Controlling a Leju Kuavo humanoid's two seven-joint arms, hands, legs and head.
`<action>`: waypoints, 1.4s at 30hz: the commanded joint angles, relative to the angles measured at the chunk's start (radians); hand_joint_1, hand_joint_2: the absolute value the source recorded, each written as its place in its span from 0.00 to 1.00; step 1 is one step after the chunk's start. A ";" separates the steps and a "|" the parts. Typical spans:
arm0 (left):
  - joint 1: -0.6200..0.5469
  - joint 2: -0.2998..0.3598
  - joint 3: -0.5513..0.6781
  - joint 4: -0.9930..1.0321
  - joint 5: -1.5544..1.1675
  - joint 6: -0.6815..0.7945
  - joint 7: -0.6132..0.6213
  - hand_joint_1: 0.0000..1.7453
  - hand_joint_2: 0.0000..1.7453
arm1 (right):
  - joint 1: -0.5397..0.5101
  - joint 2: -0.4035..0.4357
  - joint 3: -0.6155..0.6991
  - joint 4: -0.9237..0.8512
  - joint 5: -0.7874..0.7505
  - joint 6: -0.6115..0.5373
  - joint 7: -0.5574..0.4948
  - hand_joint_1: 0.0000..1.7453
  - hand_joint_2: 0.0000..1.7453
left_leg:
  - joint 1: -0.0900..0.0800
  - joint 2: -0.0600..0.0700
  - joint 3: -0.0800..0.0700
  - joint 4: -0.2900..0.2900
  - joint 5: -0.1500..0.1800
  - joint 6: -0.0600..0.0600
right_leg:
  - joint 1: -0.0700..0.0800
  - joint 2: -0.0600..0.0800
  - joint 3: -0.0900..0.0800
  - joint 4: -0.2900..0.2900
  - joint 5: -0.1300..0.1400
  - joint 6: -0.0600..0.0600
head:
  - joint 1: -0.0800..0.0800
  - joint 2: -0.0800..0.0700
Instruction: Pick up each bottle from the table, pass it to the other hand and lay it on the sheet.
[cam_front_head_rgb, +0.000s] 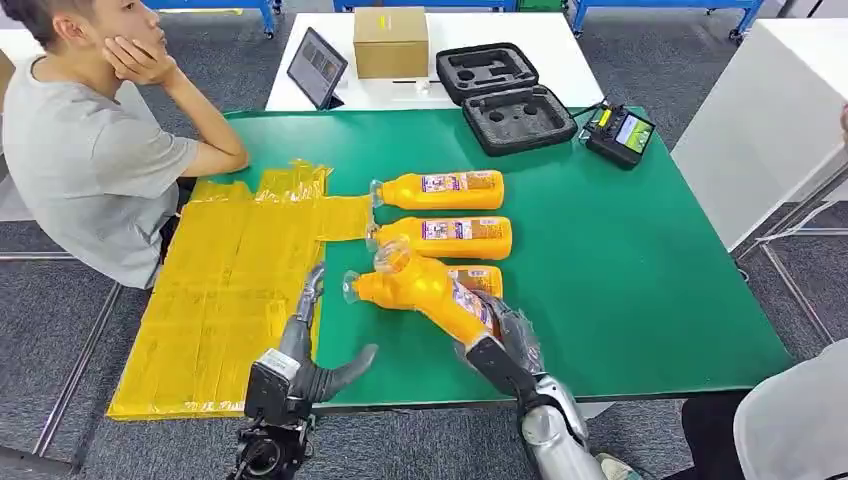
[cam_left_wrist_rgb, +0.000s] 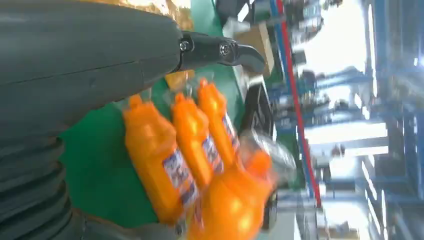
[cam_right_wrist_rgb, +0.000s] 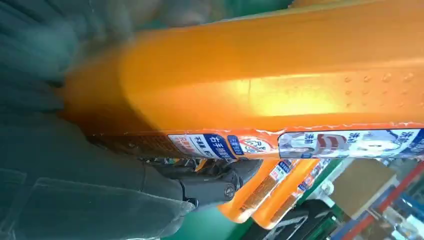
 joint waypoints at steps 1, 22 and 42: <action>-0.036 -0.031 -0.004 0.051 0.174 -0.052 0.084 0.00 1.00 | 0.023 0.024 -0.050 0.030 -0.103 -0.049 -0.060 1.00 1.00 | 0.001 -0.003 -0.001 0.000 0.000 -0.001 | 0.001 -0.002 0.000 -0.001 -0.001 -0.001 | 0.000 0.000; -0.098 -0.016 -0.118 0.223 0.497 -0.379 0.283 0.00 1.00 | 0.025 0.018 0.219 0.000 -0.171 -0.129 -0.108 1.00 1.00 | 0.001 -0.004 -0.014 0.000 0.000 -0.002 | 0.001 0.000 -0.011 0.000 -0.001 -0.001 | 0.000 0.000; -0.145 -0.076 -0.128 0.224 0.367 -0.182 0.164 0.00 1.00 | -0.046 0.041 0.308 0.175 -0.174 -0.196 -0.083 1.00 1.00 | 0.001 -0.006 -0.016 0.000 0.001 -0.001 | 0.001 -0.002 -0.013 0.000 0.000 -0.001 | 0.000 0.000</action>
